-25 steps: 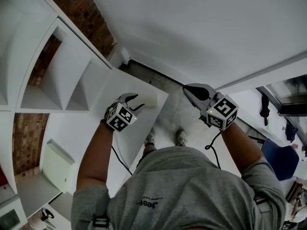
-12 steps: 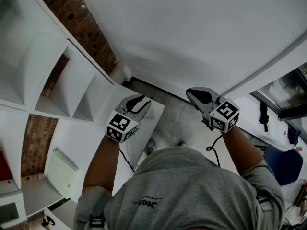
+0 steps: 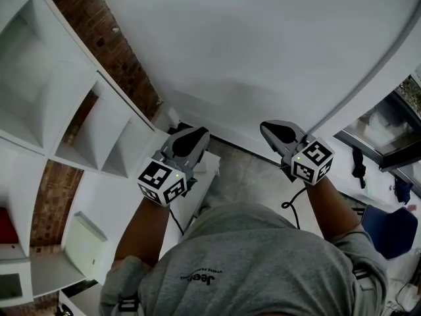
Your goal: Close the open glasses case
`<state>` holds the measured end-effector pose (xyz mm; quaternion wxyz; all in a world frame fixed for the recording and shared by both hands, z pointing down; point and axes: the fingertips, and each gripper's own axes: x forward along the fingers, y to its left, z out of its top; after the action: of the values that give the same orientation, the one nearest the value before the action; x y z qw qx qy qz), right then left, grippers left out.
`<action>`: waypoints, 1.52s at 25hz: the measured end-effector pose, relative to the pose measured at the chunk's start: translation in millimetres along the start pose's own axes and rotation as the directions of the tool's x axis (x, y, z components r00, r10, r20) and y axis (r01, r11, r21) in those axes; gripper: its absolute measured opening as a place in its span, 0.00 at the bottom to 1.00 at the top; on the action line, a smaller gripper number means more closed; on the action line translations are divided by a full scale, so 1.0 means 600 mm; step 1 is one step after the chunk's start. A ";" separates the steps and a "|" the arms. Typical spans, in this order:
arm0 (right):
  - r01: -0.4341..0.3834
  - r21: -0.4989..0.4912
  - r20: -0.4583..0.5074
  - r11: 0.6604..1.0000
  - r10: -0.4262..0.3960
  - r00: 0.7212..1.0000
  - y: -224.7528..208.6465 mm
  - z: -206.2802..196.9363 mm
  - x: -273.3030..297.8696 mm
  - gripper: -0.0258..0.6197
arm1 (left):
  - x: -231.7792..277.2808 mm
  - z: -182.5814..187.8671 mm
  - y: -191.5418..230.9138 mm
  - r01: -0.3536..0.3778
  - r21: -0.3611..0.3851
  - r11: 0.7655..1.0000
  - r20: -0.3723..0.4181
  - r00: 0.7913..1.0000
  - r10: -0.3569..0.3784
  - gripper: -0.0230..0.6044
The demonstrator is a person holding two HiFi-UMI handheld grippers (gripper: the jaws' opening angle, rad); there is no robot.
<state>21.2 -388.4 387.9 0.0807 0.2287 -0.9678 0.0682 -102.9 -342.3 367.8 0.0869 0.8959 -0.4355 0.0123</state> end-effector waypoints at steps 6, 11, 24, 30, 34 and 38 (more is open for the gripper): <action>0.023 -0.014 0.037 1.000 -0.022 0.999 -0.006 0.042 -0.024 0.05 | 0.003 0.055 -0.033 0.051 -0.126 0.991 0.110 0.993 -0.037 0.03; 0.040 -0.012 0.049 0.999 -0.040 0.998 -0.014 0.061 -0.036 0.05 | 0.003 0.070 -0.022 0.040 -0.187 0.981 0.116 0.993 -0.019 0.03; 0.029 -0.008 0.043 1.000 -0.029 0.999 -0.014 0.062 -0.026 0.05 | -0.007 0.077 -0.005 -0.001 -0.150 0.989 0.121 0.992 0.019 0.03; 0.024 -0.008 0.038 1.000 -0.024 0.999 -0.010 0.060 -0.024 0.05 | -0.013 0.077 -0.007 -0.009 -0.124 0.992 0.117 0.993 0.023 0.03; 0.028 -0.019 0.032 0.999 -0.027 0.999 -0.008 0.057 -0.022 0.05 | -0.016 0.077 -0.007 -0.010 -0.115 0.993 0.117 0.993 0.023 0.03; 0.028 -0.023 0.024 0.999 -0.027 0.999 -0.006 0.057 -0.023 0.05 | -0.018 0.077 -0.011 -0.007 -0.104 0.995 0.115 0.993 0.019 0.03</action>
<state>30.7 -391.5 352.3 0.0728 0.2418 -0.9662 0.0528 -106.8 -337.7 320.4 0.1079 0.8866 -0.4455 -0.0616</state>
